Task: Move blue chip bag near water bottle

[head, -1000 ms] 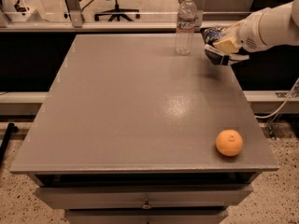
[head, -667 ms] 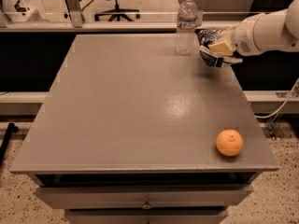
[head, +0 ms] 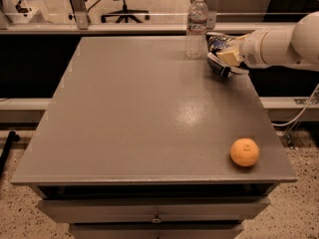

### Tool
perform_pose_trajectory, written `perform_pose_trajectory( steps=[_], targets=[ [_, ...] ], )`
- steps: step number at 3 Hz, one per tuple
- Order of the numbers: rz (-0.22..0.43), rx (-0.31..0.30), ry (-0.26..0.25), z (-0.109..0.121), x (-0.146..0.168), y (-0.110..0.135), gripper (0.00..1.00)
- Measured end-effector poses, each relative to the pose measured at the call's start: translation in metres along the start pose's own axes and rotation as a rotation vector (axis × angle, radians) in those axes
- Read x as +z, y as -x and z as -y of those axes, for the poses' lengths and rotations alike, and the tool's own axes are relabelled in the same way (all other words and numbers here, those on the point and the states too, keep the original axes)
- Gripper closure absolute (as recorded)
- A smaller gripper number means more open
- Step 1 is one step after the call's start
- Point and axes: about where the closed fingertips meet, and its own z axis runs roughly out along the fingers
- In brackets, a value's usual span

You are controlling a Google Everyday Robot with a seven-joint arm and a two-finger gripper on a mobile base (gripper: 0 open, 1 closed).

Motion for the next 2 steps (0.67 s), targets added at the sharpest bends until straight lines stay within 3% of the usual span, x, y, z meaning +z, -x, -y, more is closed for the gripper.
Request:
perform_pose_trajectory(
  steps=[1,2],
  targets=[
    [-0.003,0.031,-0.023,0.0009,-0.0001,-0.012,1.0],
    [-0.012,0.055,-0.041,0.0019,-0.0021,-0.0212,0.82]
  ],
)
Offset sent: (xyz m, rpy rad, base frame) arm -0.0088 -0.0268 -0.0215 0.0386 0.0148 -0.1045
